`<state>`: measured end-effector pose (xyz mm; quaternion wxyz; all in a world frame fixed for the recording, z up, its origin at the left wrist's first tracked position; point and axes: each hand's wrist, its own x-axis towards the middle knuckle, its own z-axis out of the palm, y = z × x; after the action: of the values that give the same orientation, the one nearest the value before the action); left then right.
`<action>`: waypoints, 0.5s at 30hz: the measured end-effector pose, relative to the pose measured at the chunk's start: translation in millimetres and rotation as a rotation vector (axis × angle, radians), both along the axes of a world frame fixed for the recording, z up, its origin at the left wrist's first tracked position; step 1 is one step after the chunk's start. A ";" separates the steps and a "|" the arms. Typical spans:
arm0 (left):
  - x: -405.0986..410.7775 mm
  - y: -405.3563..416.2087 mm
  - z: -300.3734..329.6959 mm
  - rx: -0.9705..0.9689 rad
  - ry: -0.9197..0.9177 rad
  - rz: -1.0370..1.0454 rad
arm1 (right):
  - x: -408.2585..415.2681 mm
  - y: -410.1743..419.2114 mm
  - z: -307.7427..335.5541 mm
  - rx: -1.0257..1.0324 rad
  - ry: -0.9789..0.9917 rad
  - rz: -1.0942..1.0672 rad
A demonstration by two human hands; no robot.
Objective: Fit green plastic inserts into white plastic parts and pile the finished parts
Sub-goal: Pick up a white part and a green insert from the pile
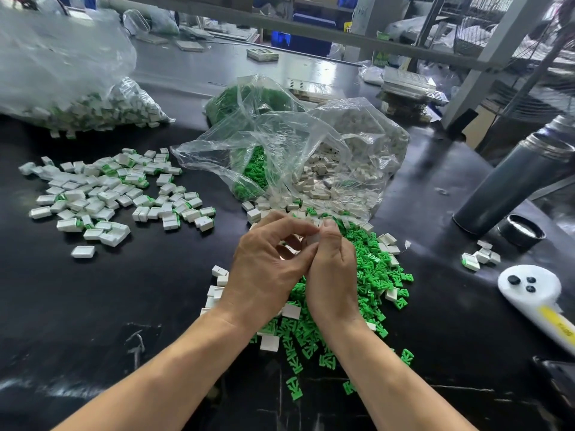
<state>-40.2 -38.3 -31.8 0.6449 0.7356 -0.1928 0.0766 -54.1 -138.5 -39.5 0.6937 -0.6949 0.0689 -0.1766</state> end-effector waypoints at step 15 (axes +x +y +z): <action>6.7 14.2 1.2 0.265 -0.185 0.188 | -3.9 -20.6 4.3 -0.199 -0.067 0.022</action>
<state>-33.5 -24.1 -30.7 0.5119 0.8186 -0.1903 0.1778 -58.0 -159.1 -35.2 0.6252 -0.7547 0.0201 -0.1980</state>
